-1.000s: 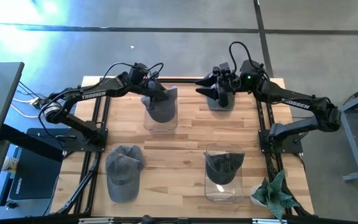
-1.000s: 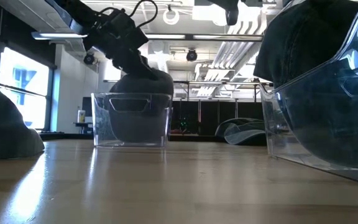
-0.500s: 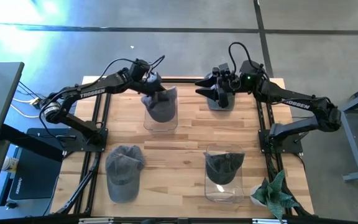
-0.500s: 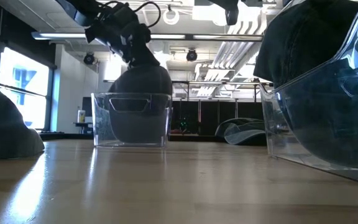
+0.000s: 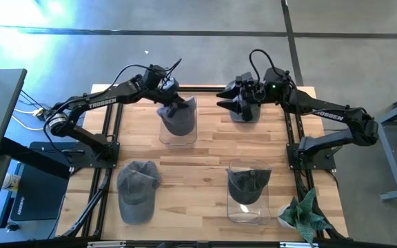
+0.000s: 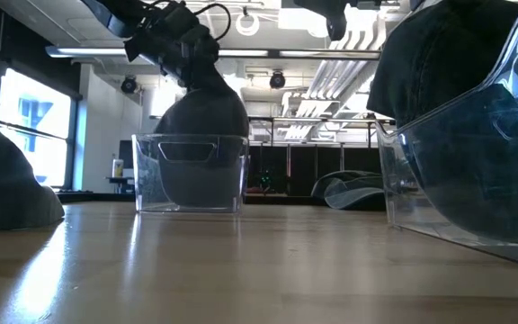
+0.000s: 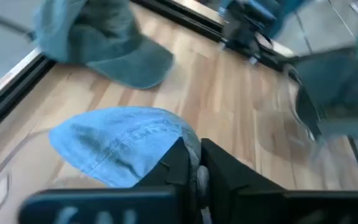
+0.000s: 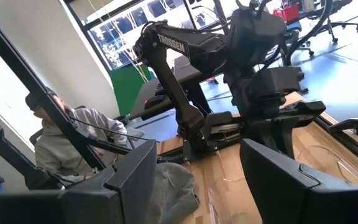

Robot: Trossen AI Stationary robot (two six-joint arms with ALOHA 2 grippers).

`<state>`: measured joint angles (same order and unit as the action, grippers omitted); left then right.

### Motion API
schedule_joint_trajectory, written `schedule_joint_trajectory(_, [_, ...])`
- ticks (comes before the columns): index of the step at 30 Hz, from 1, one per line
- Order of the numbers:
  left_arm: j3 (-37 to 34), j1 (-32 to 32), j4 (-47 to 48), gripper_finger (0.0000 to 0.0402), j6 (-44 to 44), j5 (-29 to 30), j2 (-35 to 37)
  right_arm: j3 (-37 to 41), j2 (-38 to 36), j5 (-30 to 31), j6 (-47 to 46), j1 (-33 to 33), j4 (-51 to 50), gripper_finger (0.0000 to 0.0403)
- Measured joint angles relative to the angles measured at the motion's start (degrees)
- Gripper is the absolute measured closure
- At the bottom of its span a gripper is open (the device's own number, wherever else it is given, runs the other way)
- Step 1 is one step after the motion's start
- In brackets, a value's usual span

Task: Pick & Place hat
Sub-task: Put the right light gray cap into the top transparent bin

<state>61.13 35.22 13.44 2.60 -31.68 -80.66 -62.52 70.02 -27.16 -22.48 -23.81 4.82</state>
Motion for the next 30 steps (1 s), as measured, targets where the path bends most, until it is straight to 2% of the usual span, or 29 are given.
schedule_joint_trajectory(2, [1.41,0.02,1.34,0.0387,-3.93,-2.75,-0.04,0.01,0.00,-0.12,0.00,0.00,-0.03,0.0176])
schedule_joint_trajectory(7, [6.55,0.02,7.67,0.0371,-15.38,-14.27,-0.04,0.02,0.00,-0.26,0.01,0.00,-1.57,0.0176])
schedule_joint_trajectory(12, [10.59,0.02,15.27,0.0393,-20.30,-17.30,-2.35,0.01,0.00,-0.26,0.02,0.02,-3.24,0.0176])
schedule_joint_trajectory(17, [11.38,-0.51,20.83,0.0386,-32.68,-17.90,-4.64,0.02,0.00,-0.24,0.02,0.64,-3.32,0.0176])
schedule_joint_trajectory(21, [11.32,-2.36,22.83,0.0390,-40.42,-15.17,-7.10,0.01,0.00,-0.24,0.02,1.52,-3.32,0.0176])
schedule_joint_trajectory(26, [11.36,-2.58,22.81,0.0393,-44.97,-12.42,-7.32,0.01,0.00,-0.22,0.02,2.71,-3.34,0.0176])
schedule_joint_trajectory(30, [11.36,-2.62,22.97,0.0379,-45.87,-8.83,-7.32,0.01,0.00,-0.02,0.02,3.31,-3.34,0.0176])
